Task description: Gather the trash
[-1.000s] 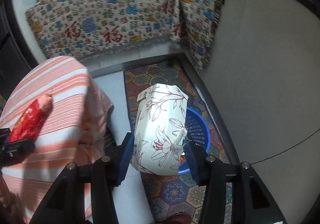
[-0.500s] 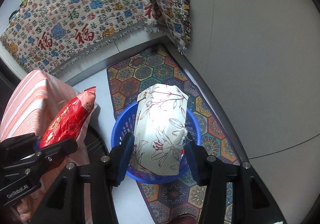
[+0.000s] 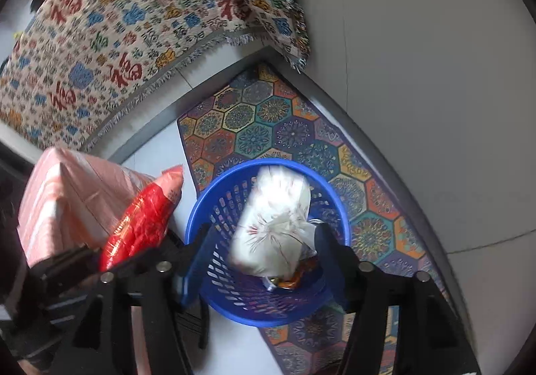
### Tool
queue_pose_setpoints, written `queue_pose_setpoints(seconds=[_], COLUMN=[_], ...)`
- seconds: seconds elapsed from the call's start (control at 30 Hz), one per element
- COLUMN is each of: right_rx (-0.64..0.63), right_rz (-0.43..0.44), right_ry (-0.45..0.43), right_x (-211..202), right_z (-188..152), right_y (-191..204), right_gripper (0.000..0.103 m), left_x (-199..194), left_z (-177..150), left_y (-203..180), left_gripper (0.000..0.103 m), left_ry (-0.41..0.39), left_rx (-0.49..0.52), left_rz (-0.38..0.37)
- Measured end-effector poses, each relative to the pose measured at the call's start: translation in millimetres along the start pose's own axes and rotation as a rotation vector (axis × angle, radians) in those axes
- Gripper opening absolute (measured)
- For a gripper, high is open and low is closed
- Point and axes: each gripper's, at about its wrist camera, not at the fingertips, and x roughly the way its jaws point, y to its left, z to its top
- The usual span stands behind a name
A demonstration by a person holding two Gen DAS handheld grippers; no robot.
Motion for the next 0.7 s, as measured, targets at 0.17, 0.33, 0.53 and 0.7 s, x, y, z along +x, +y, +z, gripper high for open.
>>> queue_pose_setpoints(seconds=[0.17,0.33,0.53,0.7], right_rx=[0.054,0.045,-0.003,-0.076], right_rz=[0.022,-0.025,-0.157,-0.238], right_ry=[-0.035,-0.115,-0.217,-0.255], right_x=[-14.4,-67.9,-143.6,-174.2], right_z=[-1.2,-16.8,-68.5,-133.0], right_y=[-8.7,1.1,21.0,40.8], right_gripper=[0.071,0.087,0.091,0.091], left_x=[-19.0,-66.5,-127.4,-163.5], left_z=[4.5,-3.4,-46.5,-87.9], left_y=[-4.7,-21.0,-48.6,-78.1], left_gripper=[0.075,0.099,0.103,0.103], left_ry=[-0.06,-0.14,-0.124,-0.209], left_rx=[-0.027,-0.007,0.033,0.133], left_rz=[0.032,0.038,0.076,0.225])
